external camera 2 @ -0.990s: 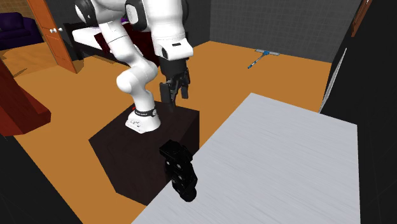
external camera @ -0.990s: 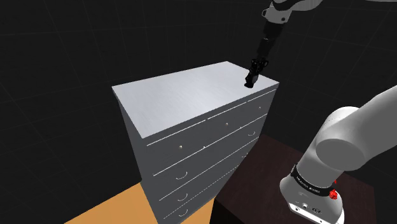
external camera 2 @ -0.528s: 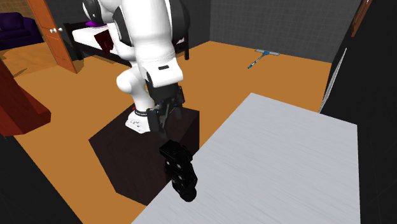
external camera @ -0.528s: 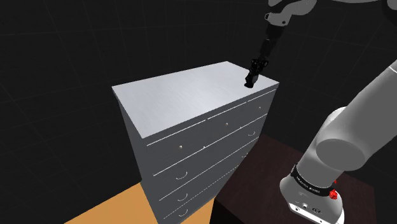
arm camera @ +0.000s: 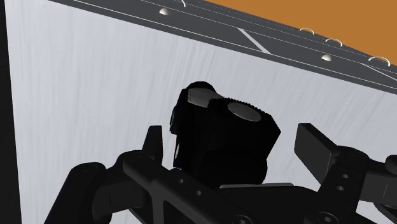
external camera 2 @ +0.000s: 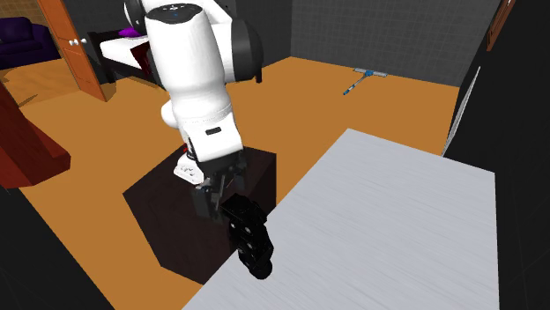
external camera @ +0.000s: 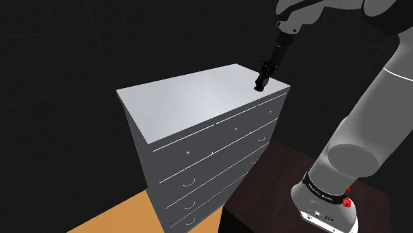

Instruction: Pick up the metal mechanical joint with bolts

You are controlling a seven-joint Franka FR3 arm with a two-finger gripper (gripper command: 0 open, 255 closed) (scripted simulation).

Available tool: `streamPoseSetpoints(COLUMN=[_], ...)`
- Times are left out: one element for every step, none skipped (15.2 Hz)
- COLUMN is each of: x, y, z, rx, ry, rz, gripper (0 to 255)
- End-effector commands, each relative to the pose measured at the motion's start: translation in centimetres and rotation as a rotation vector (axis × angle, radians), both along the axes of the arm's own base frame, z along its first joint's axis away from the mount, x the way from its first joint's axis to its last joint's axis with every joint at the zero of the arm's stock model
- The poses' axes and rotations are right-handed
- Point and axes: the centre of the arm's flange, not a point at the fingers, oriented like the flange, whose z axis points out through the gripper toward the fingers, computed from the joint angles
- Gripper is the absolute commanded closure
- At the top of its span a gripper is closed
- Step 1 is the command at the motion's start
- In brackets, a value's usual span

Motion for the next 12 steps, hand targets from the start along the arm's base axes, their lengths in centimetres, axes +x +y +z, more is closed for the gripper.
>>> streamPoseSetpoints(x=[0.09,0.09,0.09,0.08,0.09,0.06,0.05,0.04,0.05,0.05,0.05,0.03], y=[0.02,0.02,0.02,0.02,0.02,0.01,0.00,0.00,-0.01,-0.01,0.00,0.00], z=[-1.05,-1.58,-1.89,-1.89,-1.89,-1.89,-1.88,-1.88,-1.90,-1.89,-1.89,-1.89], rx=[0.000,0.000,0.000,0.000,0.000,0.000,0.000,0.000,0.000,0.000,0.000,0.000], ry=[0.000,0.000,0.000,0.000,0.000,-0.001,-0.001,-0.001,-0.001,-0.001,0.000,0.000], rz=[0.000,0.000,0.000,0.000,0.000,0.000,0.000,0.000,0.000,0.000,0.000,0.000], gripper=[0,0,0,0,0,255,255,255,255,255,255,255])
